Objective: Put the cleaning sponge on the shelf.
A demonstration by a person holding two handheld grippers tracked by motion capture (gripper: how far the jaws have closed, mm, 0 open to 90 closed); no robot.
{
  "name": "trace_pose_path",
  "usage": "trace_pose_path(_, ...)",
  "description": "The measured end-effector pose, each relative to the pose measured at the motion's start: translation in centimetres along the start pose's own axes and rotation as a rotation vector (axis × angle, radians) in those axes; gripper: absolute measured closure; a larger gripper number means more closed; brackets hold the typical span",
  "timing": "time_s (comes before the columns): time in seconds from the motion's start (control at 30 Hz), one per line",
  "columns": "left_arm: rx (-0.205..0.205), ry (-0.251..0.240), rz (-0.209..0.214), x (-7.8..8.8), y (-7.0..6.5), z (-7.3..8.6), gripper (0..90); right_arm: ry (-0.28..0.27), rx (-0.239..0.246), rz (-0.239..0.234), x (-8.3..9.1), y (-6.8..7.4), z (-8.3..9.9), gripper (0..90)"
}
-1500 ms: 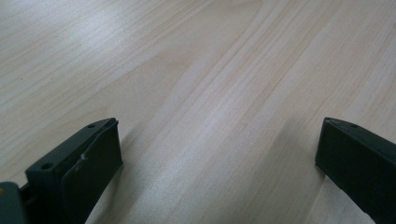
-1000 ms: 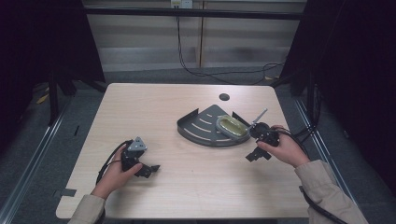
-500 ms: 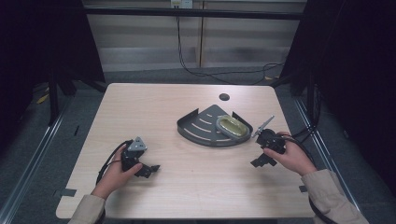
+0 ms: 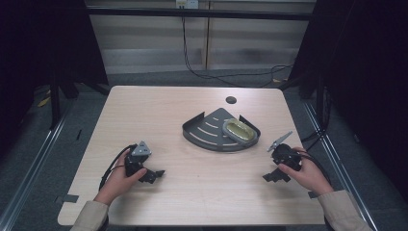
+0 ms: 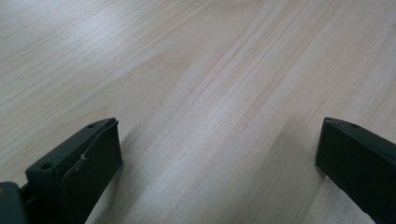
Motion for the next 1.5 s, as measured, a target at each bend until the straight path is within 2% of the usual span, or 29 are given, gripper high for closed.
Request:
trace_pose_path(0.2, -0.001, 0.0, -0.001, 0.0, 0.0, 0.0, 0.0, -0.019, -0.022, -0.001, -0.9, 0.5, 1.5, 14.3)
trace_pose_path(0.43, 0.0, 0.0, 0.0, 0.0, 0.0, 0.0, 0.0, -0.101, -0.013, 0.038, -1.0, 0.8, 2.4, 14.2)
trace_pose_path(0.5, 0.005, 0.0, 0.004, 0.0, 0.0, 0.0, 0.0, -0.137, -0.02, 0.052, -1.1, 1.0, 2.8, 13.9)
trace_pose_path(0.6, 0.0, 0.0, 0.0, 0.0, 0.0, 0.0, 0.0, -0.183, -0.001, 0.08, -1.2, 1.1, 3.2, 12.6)
trace_pose_path(0.67, 0.006, 0.0, 0.005, 0.0, 0.0, 0.0, 0.0, -0.216, -0.016, 0.086, -1.3, 1.2, 3.5, 12.6)
trace_pose_path(0.87, 0.005, 0.0, 0.005, 0.0, 0.0, 0.0, 0.0, -0.376, -0.047, 0.129, -1.7, 1.7, 4.9, 11.5)
trace_pose_path(1.0, 0.0, 0.0, 0.0, 0.0, 0.0, 0.0, 0.0, -0.456, -0.058, 0.159, -2.0, 1.9, 5.6, 11.1)
trace_pose_path(1.5, 0.001, 0.0, 0.0, 0.0, 0.0, 0.0, 0.0, -0.464, -0.061, 0.163, -2.1, 1.9, 5.7, 11.0)
Point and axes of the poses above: each handheld gripper's, and its own axes: x roughly backward along the jaws, z roughly out of its underside, y roughly to its left, the point moved 3 cm from there along -x, roughly forward along the jaws, and after that the axes turned 7 degrees about x, right-handed, at the moved point
